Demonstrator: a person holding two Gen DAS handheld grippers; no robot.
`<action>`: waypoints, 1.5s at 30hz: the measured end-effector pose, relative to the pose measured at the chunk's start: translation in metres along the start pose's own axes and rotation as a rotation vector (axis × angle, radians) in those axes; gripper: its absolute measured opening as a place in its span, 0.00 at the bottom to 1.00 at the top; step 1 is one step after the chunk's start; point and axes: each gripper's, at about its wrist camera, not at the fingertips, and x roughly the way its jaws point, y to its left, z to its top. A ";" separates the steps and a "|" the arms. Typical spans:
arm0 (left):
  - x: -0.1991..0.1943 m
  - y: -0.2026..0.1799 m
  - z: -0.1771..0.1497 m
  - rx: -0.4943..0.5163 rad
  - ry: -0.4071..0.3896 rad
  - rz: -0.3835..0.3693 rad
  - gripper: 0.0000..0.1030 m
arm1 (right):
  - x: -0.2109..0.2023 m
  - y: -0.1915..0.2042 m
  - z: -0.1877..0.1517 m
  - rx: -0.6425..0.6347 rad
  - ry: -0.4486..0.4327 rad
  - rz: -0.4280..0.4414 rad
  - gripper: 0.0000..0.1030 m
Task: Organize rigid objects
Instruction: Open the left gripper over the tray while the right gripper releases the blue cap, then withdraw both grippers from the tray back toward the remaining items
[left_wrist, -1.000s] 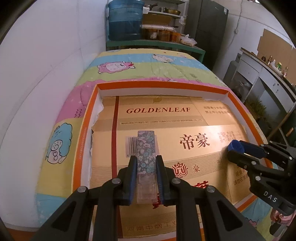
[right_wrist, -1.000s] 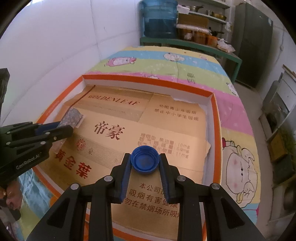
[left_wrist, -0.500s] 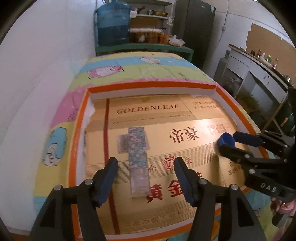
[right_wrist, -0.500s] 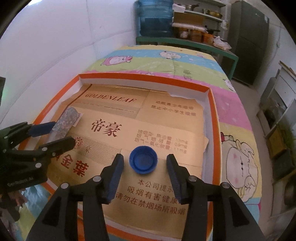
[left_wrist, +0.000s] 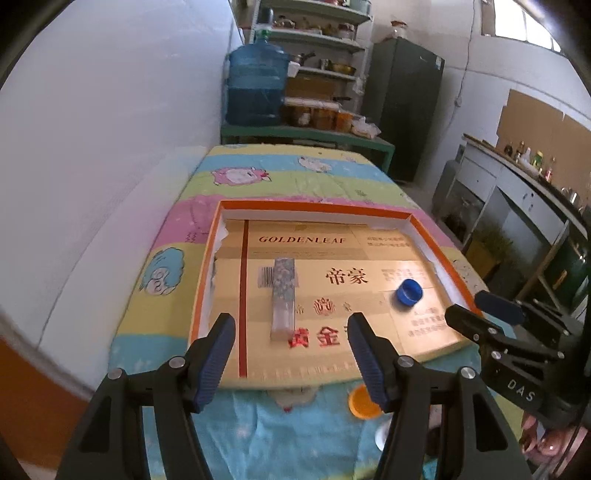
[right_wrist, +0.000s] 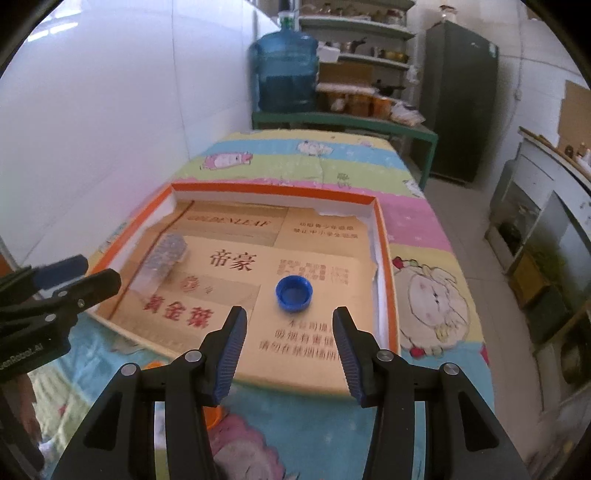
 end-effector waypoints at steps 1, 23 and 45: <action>-0.005 -0.001 -0.002 -0.003 -0.009 0.004 0.61 | -0.007 0.001 -0.003 0.007 -0.008 -0.003 0.48; -0.102 -0.006 -0.033 -0.010 -0.089 0.008 0.57 | -0.125 0.032 -0.058 0.065 -0.079 -0.060 0.48; -0.135 -0.011 -0.066 0.016 -0.089 0.007 0.57 | -0.162 0.045 -0.085 0.057 -0.088 -0.071 0.48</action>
